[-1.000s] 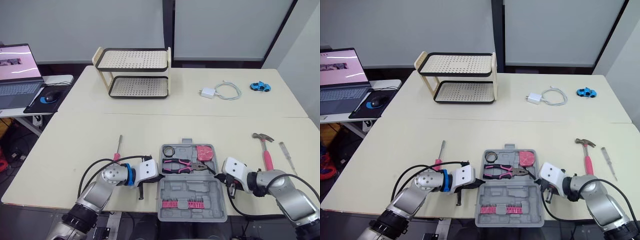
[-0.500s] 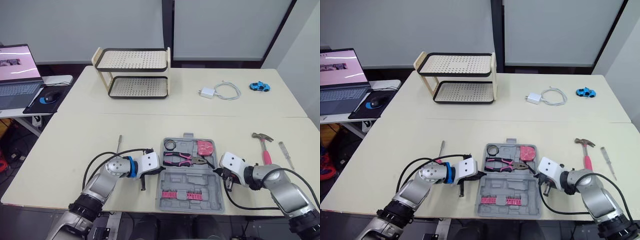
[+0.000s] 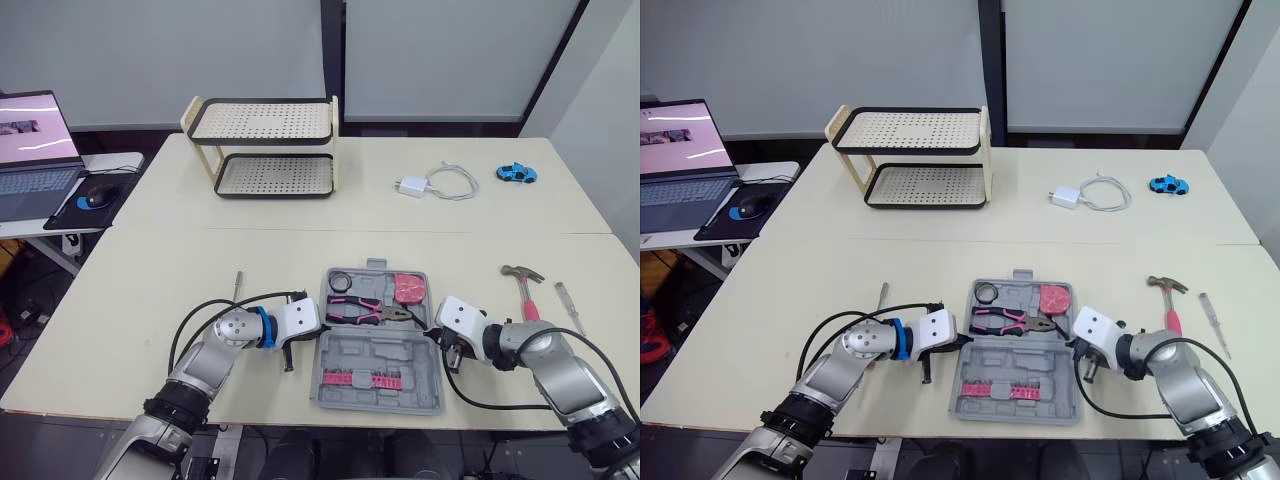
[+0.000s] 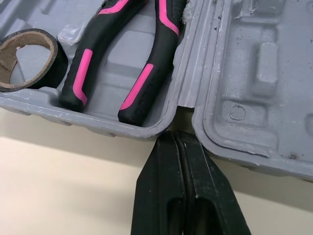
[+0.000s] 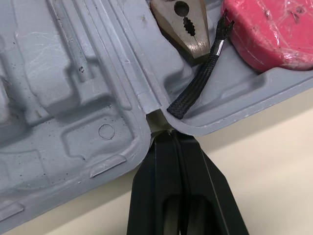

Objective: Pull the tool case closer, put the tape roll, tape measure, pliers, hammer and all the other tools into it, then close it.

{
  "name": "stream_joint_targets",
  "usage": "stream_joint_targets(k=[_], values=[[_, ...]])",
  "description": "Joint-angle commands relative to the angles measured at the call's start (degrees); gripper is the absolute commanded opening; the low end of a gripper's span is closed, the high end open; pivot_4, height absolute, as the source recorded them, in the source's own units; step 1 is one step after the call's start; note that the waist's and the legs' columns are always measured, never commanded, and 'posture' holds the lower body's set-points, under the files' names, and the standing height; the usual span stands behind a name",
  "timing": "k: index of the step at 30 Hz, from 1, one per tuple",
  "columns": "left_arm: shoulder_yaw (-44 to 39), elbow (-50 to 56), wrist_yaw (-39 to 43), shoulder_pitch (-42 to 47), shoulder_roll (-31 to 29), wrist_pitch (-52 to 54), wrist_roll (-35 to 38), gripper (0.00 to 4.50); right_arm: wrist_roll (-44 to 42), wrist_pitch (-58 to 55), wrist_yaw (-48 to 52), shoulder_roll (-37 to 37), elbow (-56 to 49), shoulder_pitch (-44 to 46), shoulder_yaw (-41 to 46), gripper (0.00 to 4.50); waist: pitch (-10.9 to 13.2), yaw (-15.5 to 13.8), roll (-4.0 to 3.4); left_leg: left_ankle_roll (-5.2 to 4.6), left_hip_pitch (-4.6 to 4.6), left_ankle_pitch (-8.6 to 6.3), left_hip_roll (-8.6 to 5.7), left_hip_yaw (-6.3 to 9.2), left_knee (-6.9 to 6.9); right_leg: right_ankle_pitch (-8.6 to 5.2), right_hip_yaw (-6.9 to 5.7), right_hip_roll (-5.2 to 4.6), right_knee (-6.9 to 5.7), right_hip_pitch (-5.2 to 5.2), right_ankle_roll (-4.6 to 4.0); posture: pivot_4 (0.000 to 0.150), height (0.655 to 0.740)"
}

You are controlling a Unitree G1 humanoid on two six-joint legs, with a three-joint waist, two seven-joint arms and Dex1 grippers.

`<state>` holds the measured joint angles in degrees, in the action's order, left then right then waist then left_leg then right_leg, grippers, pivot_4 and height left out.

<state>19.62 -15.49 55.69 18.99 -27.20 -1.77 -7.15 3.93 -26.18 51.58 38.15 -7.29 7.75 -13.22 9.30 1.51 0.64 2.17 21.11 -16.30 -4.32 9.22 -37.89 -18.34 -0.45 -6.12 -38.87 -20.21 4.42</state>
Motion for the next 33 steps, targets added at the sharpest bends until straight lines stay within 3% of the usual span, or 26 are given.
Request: stream_joint_targets(k=[1,33], values=[[1.7,-0.1,-0.7,0.8,2.2,-1.1,-0.3,0.02,-0.8,2.4,1.1,-2.0,-1.4,1.2,-3.2,0.00,0.0,0.0,0.01,0.00,0.00,0.00,0.00,0.00,0.00,0.00,0.00,0.00,0.00,0.00,0.00,0.150,0.7400],[0.9,-0.6,-0.4,0.5,1.3,-0.5,-0.2,0.02,0.0,3.0,1.8,-2.6,0.9,3.2,-2.2,0.00,0.0,0.1,0.01,0.00,-0.03,0.00,0.01,0.00,0.04,0.00,0.01,0.01,0.00,0.00,0.01,0.150,0.7400]])
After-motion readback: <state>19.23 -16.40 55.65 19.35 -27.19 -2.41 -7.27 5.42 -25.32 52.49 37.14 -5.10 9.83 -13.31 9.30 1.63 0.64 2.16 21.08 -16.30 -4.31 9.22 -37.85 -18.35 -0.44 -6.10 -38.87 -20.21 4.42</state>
